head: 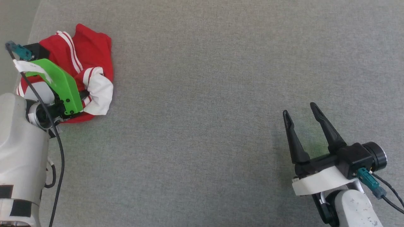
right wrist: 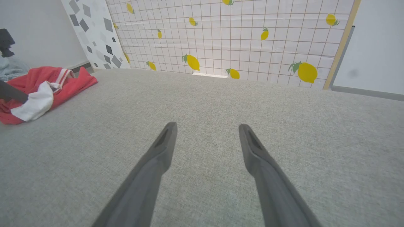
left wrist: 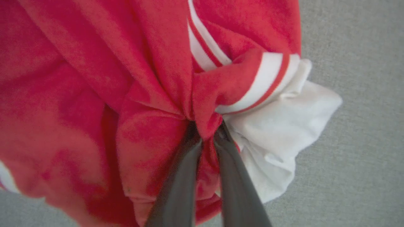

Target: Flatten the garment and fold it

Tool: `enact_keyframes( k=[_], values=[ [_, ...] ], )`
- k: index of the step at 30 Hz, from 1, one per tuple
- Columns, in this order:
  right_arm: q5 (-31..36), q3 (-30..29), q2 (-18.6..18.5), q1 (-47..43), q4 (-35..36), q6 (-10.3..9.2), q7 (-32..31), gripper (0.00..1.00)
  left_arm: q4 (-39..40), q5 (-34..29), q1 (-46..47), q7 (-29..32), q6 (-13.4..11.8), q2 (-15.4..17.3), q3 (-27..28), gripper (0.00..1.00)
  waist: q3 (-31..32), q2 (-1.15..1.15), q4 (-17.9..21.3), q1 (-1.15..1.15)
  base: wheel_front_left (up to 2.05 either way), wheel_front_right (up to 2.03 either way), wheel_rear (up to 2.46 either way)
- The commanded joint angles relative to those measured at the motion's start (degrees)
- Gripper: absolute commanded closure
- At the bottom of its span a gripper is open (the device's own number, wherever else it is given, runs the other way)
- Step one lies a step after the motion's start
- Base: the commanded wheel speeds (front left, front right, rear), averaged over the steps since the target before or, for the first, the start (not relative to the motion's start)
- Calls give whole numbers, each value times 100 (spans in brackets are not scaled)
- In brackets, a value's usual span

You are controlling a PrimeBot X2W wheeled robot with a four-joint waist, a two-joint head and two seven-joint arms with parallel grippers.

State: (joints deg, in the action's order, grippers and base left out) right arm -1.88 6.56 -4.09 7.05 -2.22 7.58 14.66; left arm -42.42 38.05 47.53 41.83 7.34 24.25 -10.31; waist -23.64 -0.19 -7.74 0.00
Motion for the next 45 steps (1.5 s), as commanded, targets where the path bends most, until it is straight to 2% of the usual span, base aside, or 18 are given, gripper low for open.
enact_keyframes(
  k=[1, 6, 11, 17, 24, 32, 39, 45],
  values=[
    [40, -26, 9, 66, -21, -9, 34, 0, -14, 50, -121, -19, 14, -24, -58, 100, 80, 19, -44, 0, 0, 0, 0],
    [51, -89, 26, 17, -81, -9, 34, 0, 290, 144, -71, -550, 14, 47, -66, 100, 363, 19, -146, 0, 0, 0, 0],
    [26, -158, 49, -86, -144, -9, 34, 0, 694, 34, 20, -1583, 14, 65, -46, 100, 772, 19, -222, 0, 0, 0, 0],
    [18, -394, 82, -280, -187, -9, 34, 0, 1371, -49, -90, -2829, 14, -146, -225, 100, 1285, 19, -237, 0, 0, 0, 0],
    [4, -673, 105, -533, -205, -9, 34, 0, 2077, -135, -261, -3783, 14, -480, -498, 100, 1833, 19, -83, 0, 0, 0, 0],
    [1, -792, 117, -705, -155, -9, 34, 0, 2566, -245, -405, -4147, -20, -1104, -962, 100, 2132, 19, 487, 0, 0, 0, 0],
    [-26, -740, 120, -751, -100, -9, 34, 0, 2409, -365, -534, -4674, -185, -1831, -1363, 100, 2030, 19, 1269, 0, 0, 0, 0],
    [-54, -702, 120, -726, -56, -9, 34, 0, 2169, -329, -310, -5302, -366, -2098, -1646, 100, 1802, 19, 1902, 0, 0, 0, 0]
  ],
)
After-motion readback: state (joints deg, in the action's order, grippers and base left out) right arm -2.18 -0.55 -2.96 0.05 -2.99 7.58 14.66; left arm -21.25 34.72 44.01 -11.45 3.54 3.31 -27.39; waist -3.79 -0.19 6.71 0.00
